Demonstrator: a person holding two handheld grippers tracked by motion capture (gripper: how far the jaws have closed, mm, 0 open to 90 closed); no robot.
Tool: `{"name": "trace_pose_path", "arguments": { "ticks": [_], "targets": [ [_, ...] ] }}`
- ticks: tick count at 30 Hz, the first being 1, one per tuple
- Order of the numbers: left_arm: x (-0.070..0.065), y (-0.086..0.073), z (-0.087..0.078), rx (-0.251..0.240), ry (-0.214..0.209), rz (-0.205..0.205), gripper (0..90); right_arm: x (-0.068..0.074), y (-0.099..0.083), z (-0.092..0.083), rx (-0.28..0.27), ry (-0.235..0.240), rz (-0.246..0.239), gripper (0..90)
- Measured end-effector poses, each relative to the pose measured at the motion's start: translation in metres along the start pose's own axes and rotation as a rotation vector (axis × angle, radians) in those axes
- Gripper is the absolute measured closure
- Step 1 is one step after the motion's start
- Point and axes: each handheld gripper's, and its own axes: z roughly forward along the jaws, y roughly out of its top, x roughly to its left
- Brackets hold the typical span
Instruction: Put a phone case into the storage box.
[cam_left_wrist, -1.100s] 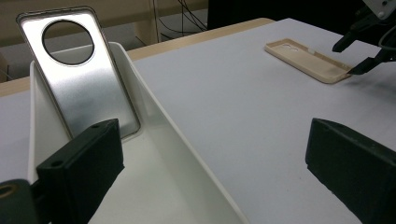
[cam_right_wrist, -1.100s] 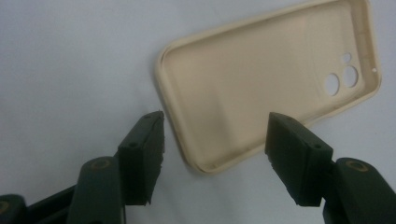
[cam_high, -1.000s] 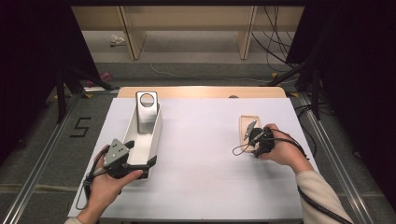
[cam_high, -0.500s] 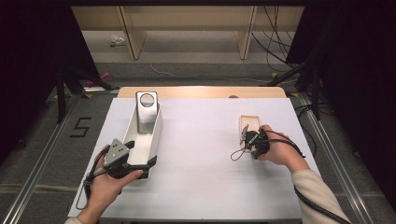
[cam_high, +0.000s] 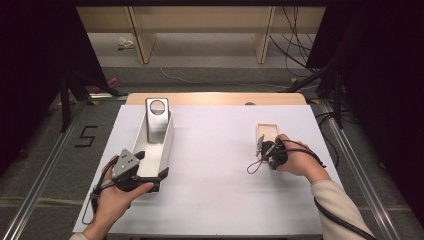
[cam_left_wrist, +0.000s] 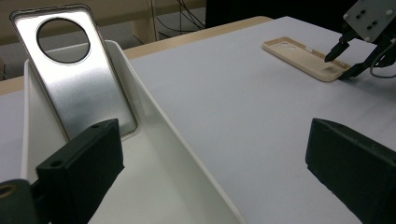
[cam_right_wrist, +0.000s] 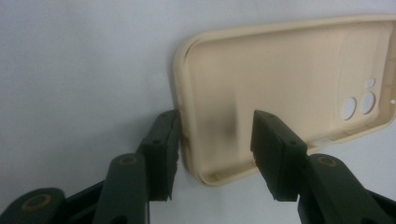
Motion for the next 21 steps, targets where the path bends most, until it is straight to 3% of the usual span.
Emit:
{"name": "trace_pose_path", "arguments": {
  "ticks": [21],
  "targets": [
    [-0.0006,-0.0002,0.0002,0.003,-0.002,0.003,3.7,0.0044,0.0010,0.0000,0.004,0.060,-0.061,78.6]
  ]
}}
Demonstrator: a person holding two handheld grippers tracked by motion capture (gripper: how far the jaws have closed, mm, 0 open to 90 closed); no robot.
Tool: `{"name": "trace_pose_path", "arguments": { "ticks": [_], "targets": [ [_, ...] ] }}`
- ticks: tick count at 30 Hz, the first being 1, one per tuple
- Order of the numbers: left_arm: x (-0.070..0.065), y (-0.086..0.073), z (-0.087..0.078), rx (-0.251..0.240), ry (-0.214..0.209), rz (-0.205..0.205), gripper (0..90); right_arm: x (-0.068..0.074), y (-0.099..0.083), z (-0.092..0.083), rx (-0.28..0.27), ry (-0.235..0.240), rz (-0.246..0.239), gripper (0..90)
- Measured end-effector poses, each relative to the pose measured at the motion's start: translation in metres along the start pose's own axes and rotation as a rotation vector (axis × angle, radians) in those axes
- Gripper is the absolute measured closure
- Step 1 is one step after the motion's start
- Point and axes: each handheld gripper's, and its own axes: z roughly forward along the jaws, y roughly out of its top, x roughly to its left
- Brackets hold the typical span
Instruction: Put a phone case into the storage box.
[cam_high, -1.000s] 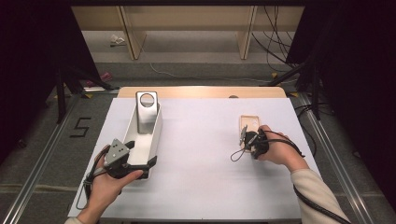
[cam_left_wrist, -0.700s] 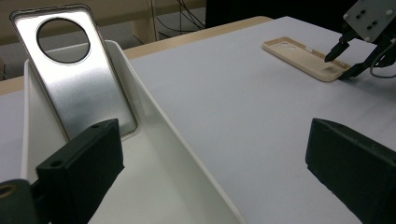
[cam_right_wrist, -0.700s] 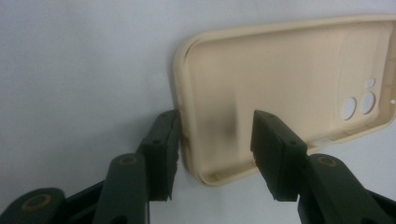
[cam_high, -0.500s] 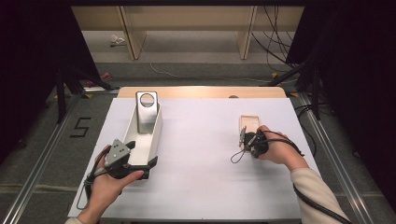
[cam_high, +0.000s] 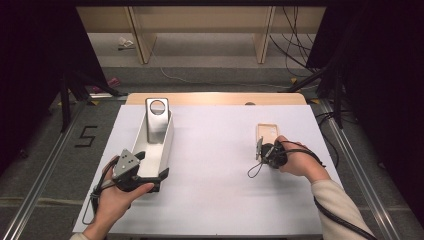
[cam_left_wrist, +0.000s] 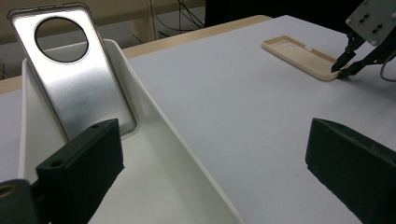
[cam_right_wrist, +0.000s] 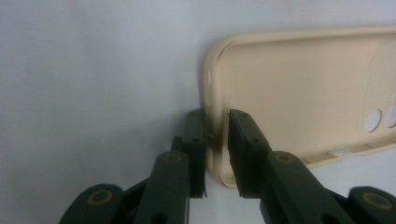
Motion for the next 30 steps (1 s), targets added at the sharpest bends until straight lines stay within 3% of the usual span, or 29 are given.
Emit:
{"name": "trace_pose_path", "arguments": {
  "ticks": [20,30],
  "targets": [
    [-0.0003,0.0001,-0.0004,-0.001,0.000,0.001,3.7,0.0012,0.0010,0.0003,0.002,0.018,-0.029,84.5],
    [0.0004,0.0002,-0.0008,-0.004,0.001,-0.003,3.7,0.0039,-0.0002,-0.0001,0.001,-0.011,-0.048,85.7]
  ]
}}
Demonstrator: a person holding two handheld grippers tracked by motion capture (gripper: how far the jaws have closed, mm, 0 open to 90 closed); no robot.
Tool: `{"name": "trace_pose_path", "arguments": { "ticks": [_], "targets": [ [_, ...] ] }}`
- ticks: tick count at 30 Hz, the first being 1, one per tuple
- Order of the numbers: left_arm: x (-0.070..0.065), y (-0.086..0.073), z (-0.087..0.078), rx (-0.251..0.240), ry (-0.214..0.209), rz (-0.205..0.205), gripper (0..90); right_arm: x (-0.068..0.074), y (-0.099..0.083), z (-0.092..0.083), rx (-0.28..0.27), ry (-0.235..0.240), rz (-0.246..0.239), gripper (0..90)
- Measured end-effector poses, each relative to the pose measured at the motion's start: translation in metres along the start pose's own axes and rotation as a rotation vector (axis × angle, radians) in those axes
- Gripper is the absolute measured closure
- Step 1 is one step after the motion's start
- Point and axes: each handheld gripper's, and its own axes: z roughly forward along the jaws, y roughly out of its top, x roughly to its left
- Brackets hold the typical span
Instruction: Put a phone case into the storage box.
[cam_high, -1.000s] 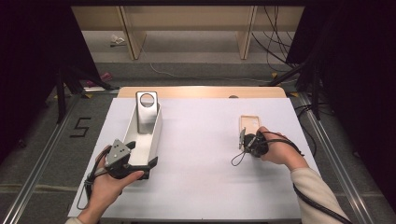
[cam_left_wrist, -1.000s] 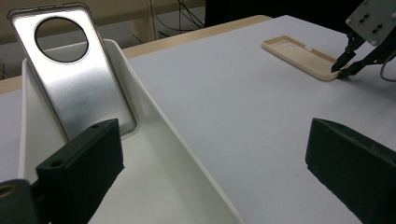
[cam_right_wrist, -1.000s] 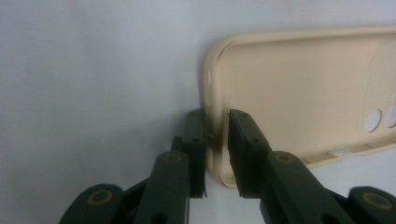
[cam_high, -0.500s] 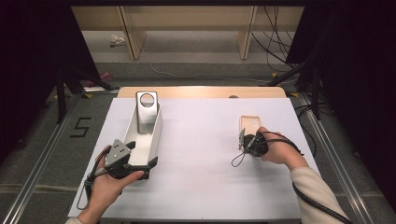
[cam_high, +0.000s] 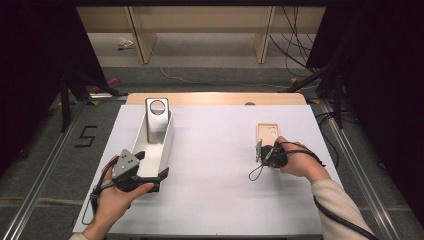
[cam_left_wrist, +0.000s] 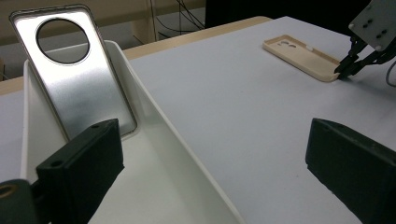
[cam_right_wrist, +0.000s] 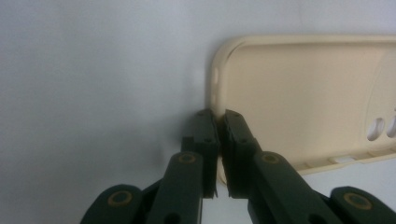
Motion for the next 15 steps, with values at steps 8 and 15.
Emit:
{"name": "trace_pose_path", "arguments": {
  "ticks": [8,15],
  "targets": [
    [0.000,0.000,0.000,-0.002,0.001,-0.001,3.7,-0.001,-0.003,-0.011,-0.057,-0.021,0.031,87.2],
    [0.001,0.000,0.000,-0.005,0.005,-0.004,3.8,0.000,-0.004,-0.022,-0.116,-0.046,0.079,87.3]
  ]
}}
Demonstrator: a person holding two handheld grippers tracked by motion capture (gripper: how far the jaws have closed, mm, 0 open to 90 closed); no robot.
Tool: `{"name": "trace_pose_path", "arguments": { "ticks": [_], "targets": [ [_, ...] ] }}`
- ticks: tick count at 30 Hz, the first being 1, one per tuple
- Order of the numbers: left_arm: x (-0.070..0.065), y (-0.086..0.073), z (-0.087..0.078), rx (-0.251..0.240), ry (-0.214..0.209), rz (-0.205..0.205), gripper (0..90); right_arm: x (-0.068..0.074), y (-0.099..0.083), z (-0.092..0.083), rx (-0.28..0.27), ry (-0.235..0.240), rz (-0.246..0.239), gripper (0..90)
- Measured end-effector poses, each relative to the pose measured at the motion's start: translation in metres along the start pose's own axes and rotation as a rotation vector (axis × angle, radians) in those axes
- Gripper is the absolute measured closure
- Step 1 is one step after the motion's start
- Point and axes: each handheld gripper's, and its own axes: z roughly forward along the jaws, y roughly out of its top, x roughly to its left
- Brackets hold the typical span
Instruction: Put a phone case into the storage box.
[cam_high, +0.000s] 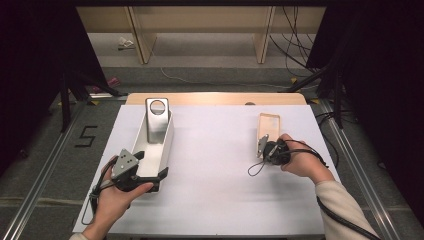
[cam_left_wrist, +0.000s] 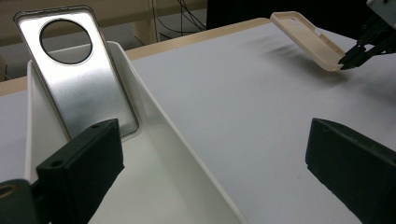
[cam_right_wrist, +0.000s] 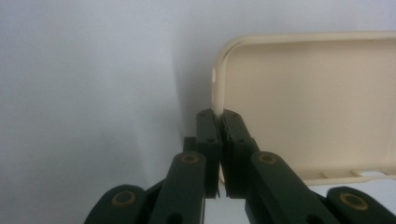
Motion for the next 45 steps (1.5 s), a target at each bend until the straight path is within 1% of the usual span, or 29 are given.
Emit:
{"name": "trace_pose_path", "arguments": {
  "ticks": [3,4,5,9,12,14,17,20,24,25,28,34,35,45],
  "targets": [
    [0.000,0.000,0.000,0.001,0.001,-0.001,3.8,0.001,0.000,-0.002,-0.026,-0.005,0.002,87.4],
    [0.000,0.000,0.000,0.001,0.001,-0.001,3.8,0.002,0.001,-0.002,-0.043,-0.002,0.011,87.4],
    [0.001,0.000,0.000,0.001,0.002,-0.001,3.8,0.003,0.001,-0.004,-0.045,-0.006,0.012,87.4],
    [0.001,0.000,0.000,0.000,0.001,-0.002,3.8,0.007,0.001,-0.007,-0.089,-0.009,0.027,87.4],
    [0.001,0.000,-0.001,-0.003,0.002,-0.002,4.0,0.009,0.002,-0.012,-0.145,-0.015,0.036,87.3],
    [0.001,0.000,-0.001,-0.003,0.004,-0.002,4.0,0.011,0.004,-0.016,-0.184,-0.016,0.058,87.4],
    [0.000,0.000,0.000,-0.001,0.003,-0.002,4.0,0.013,0.007,-0.020,-0.243,-0.006,0.067,87.4],
    [0.000,0.000,0.000,-0.002,0.002,-0.002,4.0,0.016,0.007,-0.024,-0.297,0.018,0.095,87.3],
    [0.001,0.000,0.000,0.000,0.004,-0.005,4.0,0.021,0.008,-0.028,-0.359,0.021,0.122,87.3],
    [0.001,-0.001,0.000,0.001,0.004,-0.005,4.1,0.022,0.008,-0.029,-0.382,0.024,0.126,87.3],
    [0.001,-0.001,0.000,0.001,0.003,-0.004,4.1,0.026,0.010,-0.033,-0.422,0.032,0.129,87.3],
    [0.000,0.000,0.000,0.000,-0.001,-0.004,4.3,0.037,0.014,-0.039,-0.487,0.045,0.099,87.3],
    [0.000,0.000,0.001,0.001,-0.001,-0.002,4.3,0.039,0.015,-0.040,-0.491,0.051,0.100,87.3],
    [-0.001,0.005,0.003,-0.001,-0.008,0.000,4.9,0.055,0.023,-0.045,-0.530,0.053,0.075,87.3]
  ]
}}
